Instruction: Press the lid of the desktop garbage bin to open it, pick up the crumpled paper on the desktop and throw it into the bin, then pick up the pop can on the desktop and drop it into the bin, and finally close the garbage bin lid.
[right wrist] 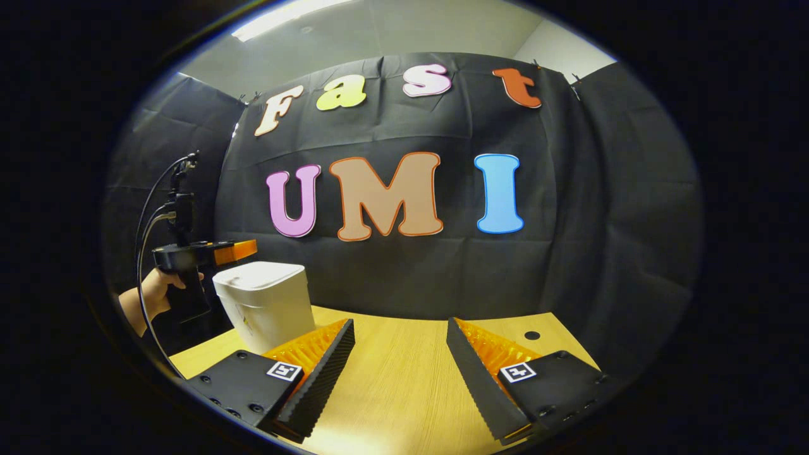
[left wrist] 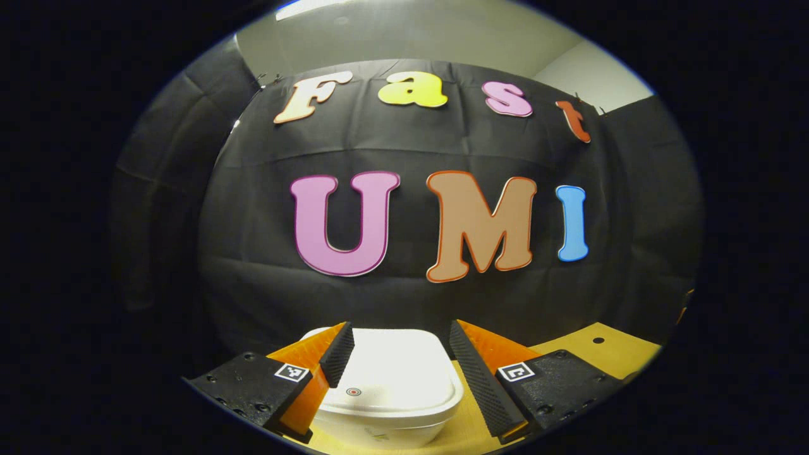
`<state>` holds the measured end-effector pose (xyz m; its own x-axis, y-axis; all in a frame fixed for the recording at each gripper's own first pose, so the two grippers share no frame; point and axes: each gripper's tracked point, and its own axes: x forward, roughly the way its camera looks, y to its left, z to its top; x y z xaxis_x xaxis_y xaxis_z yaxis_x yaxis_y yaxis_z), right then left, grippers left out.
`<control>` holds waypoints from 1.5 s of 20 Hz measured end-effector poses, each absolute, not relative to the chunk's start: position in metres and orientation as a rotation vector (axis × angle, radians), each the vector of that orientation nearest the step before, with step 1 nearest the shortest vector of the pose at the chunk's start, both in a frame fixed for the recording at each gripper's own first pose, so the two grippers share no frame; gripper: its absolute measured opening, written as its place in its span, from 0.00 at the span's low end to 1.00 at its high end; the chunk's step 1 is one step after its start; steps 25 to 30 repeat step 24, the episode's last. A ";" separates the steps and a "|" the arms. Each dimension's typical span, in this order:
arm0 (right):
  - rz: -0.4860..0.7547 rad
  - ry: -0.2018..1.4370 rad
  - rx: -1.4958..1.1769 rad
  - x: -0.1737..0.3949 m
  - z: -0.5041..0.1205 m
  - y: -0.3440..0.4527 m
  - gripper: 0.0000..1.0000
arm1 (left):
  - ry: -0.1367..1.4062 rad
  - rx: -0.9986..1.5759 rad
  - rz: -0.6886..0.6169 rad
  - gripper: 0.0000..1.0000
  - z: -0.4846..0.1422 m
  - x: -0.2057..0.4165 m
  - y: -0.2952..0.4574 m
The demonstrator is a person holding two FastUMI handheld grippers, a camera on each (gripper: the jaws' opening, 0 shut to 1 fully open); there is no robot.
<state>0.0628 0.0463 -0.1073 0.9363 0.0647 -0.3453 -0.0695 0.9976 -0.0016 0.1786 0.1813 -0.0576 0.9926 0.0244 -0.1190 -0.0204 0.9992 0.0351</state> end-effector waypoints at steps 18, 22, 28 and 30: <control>0.070 0.242 0.029 0.000 -0.076 0.007 0.98 | 0.143 -0.040 -0.041 0.92 -0.078 0.007 0.042; -0.011 0.202 0.060 -0.020 -0.072 -0.008 1.00 | 0.108 -0.076 -0.036 0.92 -0.066 -0.016 0.023; -0.024 0.204 0.065 -0.026 -0.071 -0.010 0.97 | 0.098 -0.101 -0.058 0.92 -0.058 -0.018 0.011; -0.024 0.204 0.065 -0.026 -0.071 -0.010 0.97 | 0.098 -0.101 -0.058 0.92 -0.058 -0.018 0.011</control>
